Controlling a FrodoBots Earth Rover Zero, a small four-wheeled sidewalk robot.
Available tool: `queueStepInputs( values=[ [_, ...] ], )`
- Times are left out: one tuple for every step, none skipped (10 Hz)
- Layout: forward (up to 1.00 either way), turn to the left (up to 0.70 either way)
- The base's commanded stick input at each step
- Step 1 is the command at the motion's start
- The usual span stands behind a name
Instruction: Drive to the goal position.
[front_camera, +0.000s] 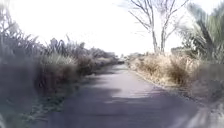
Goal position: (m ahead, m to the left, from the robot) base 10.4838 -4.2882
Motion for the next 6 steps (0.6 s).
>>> queueStepInputs(
  values=[
    [0.45,0.0],
    [0.45,0.0],
    [0.45,0.0],
    [0.45,0.0],
    [0.45,0.0],
    [0.45,0.0]
  ],
)
